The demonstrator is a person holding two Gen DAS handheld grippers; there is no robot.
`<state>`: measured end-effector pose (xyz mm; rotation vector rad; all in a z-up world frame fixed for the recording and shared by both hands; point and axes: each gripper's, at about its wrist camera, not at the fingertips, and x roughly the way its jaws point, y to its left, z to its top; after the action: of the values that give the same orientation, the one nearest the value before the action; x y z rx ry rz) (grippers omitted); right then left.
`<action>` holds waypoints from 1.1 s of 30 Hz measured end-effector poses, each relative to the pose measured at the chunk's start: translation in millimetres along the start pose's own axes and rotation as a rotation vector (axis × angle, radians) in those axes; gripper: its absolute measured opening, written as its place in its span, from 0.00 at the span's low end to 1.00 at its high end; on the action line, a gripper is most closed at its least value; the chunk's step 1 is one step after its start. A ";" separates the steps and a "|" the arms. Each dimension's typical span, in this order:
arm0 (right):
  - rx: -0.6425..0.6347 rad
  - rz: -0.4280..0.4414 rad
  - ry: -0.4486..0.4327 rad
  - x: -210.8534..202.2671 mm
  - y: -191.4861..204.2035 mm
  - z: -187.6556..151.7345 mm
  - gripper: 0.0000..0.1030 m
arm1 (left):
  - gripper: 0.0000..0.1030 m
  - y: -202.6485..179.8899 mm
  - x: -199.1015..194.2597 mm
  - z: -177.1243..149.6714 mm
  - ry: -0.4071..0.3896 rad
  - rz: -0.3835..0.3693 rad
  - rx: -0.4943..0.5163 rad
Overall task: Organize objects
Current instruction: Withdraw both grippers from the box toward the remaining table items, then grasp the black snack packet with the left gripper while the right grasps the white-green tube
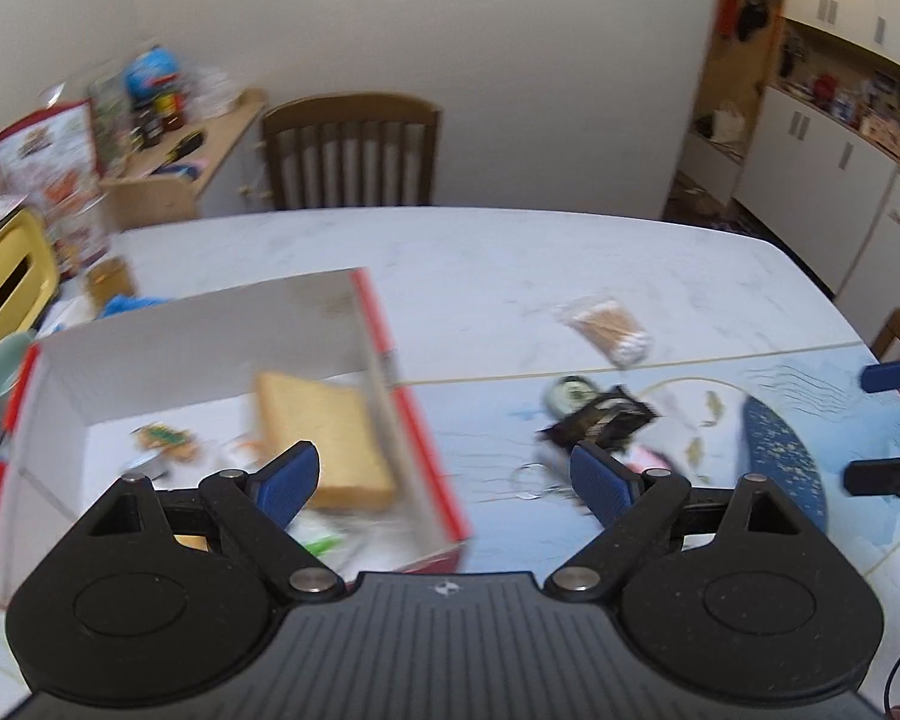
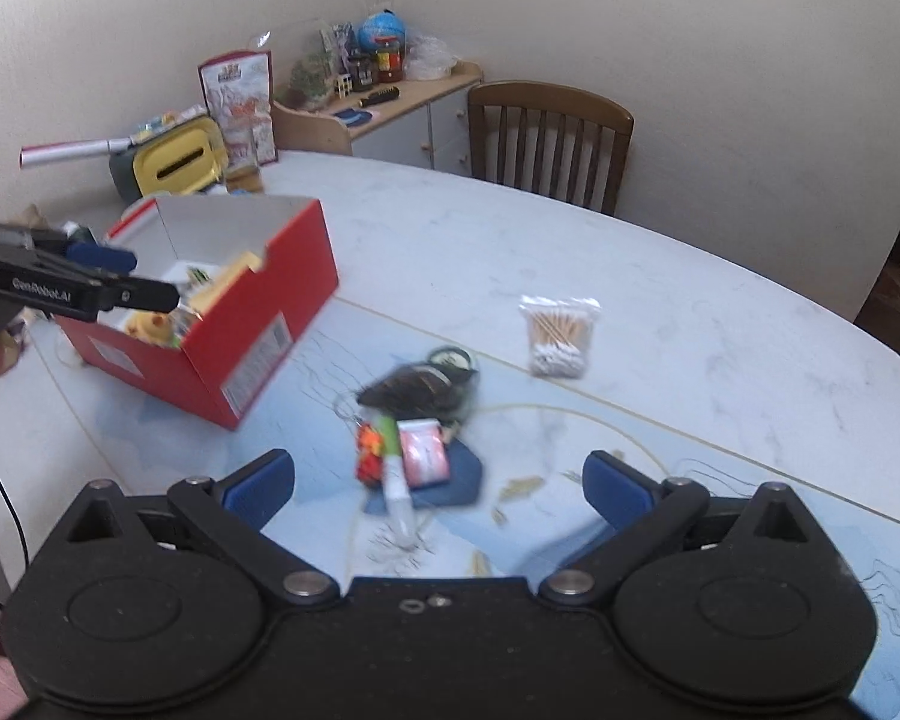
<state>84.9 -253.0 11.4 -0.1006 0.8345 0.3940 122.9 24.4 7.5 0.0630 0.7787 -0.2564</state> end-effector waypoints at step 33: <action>-0.088 0.071 0.158 108.4 5.9 -37.1 0.87 | 0.88 -92.9 167.3 9.0 0.187 -0.051 0.131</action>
<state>122.2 -223.8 -93.2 -0.1863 0.9786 0.4947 219.9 -101.2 -99.9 0.1931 0.9492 -0.3533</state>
